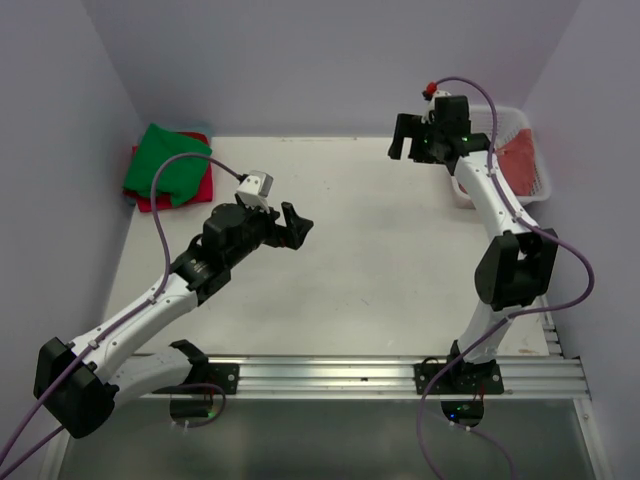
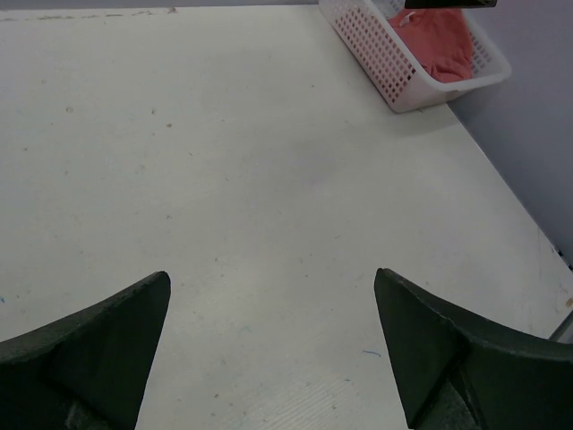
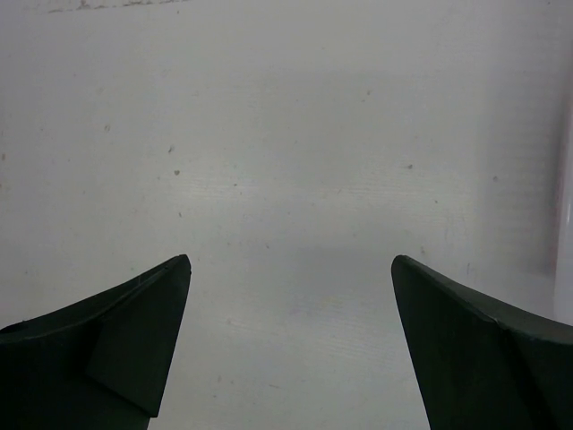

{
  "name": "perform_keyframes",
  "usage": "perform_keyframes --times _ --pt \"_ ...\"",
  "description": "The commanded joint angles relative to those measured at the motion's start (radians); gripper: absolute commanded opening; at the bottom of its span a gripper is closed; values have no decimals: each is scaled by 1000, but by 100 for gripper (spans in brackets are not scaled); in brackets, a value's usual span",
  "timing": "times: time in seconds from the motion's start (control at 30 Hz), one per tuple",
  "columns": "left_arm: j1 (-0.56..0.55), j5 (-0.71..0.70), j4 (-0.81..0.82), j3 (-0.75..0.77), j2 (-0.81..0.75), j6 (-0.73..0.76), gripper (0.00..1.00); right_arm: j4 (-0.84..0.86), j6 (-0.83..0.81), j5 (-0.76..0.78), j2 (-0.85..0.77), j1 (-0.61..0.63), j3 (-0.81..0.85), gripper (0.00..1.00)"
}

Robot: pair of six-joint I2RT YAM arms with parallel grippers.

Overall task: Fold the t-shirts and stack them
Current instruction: Grab crumpled tshirt from bin with the right arm

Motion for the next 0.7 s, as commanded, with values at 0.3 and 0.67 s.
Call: perform_keyframes --times 0.3,0.67 --pt "-1 -8 -4 13 -28 -4 100 -228 145 637 276 -103 450 99" --pt "2 -34 -68 -16 -118 -10 100 -293 327 724 529 -313 558 99"
